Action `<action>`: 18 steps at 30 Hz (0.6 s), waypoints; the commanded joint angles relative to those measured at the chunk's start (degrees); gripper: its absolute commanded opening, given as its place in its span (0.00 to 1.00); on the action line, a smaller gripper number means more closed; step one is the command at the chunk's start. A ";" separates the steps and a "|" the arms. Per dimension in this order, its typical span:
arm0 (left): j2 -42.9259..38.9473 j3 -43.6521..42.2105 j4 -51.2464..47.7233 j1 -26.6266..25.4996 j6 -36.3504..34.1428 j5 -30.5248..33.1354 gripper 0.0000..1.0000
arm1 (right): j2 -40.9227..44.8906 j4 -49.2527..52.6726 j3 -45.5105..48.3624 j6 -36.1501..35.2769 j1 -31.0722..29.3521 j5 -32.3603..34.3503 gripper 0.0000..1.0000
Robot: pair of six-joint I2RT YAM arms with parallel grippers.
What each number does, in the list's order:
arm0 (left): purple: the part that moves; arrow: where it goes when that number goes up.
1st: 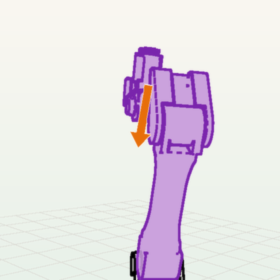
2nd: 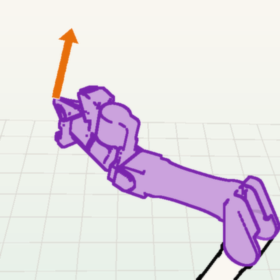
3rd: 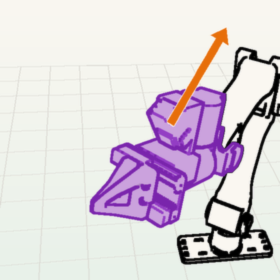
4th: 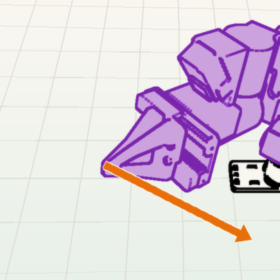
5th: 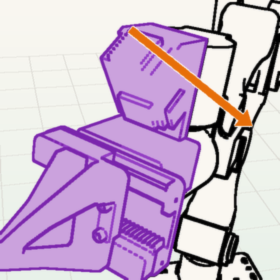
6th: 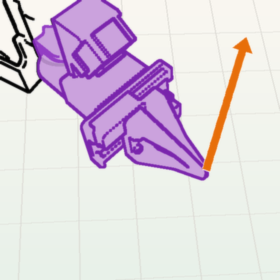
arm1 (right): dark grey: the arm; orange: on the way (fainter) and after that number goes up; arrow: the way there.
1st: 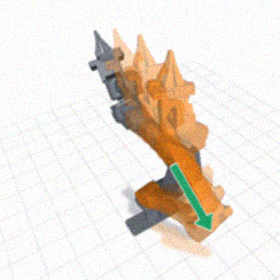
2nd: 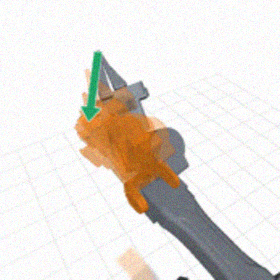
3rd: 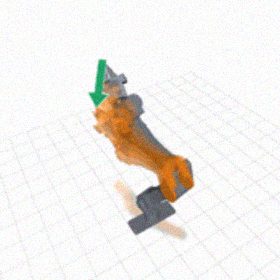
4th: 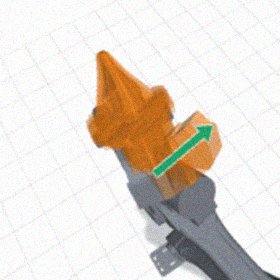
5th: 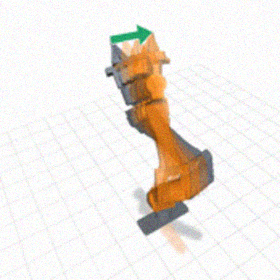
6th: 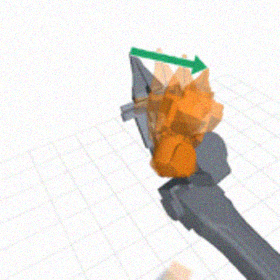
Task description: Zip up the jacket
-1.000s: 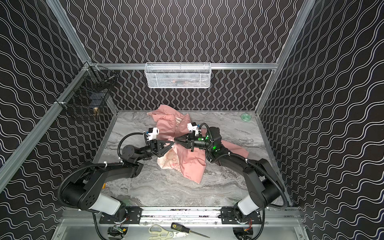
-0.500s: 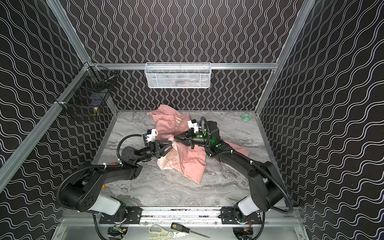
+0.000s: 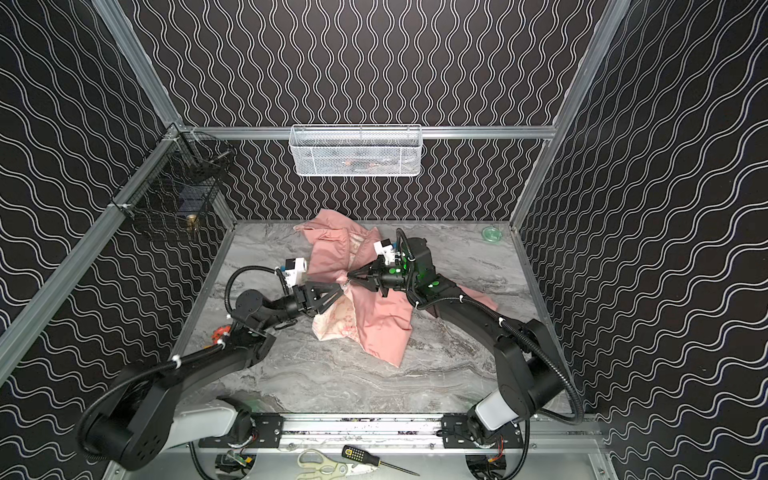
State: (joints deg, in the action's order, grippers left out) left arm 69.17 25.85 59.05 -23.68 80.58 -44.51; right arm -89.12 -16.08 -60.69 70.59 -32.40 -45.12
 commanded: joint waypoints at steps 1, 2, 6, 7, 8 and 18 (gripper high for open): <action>-4.36 1.51 -18.90 -0.05 -11.26 2.08 0.49 | -0.89 3.72 -1.40 -2.43 -0.38 1.34 0.00; -5.80 2.09 -23.44 -0.03 -13.30 2.91 0.49 | -1.05 4.24 -1.61 -2.77 -0.44 1.65 0.00; -9.53 3.59 -33.53 -0.03 -17.68 5.23 0.51 | -1.07 5.09 -1.43 -3.15 -0.56 3.01 0.00; -10.01 3.60 -34.31 -0.07 -17.90 5.67 0.51 | -1.10 5.42 -1.43 -3.22 -0.56 3.23 0.00; -10.35 3.45 -34.82 -0.13 -17.91 5.99 0.51 | -1.21 5.91 -1.52 -3.45 -0.56 3.49 0.00; -11.26 3.33 -33.72 -0.14 -16.17 7.31 0.52 | -1.07 6.33 -1.93 -3.28 -0.51 4.78 0.00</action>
State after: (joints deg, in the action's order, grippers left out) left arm 58.06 28.77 24.84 -23.75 65.19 -37.78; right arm -90.32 -9.17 -62.35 67.44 -32.93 -41.10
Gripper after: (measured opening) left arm 0.521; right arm 0.049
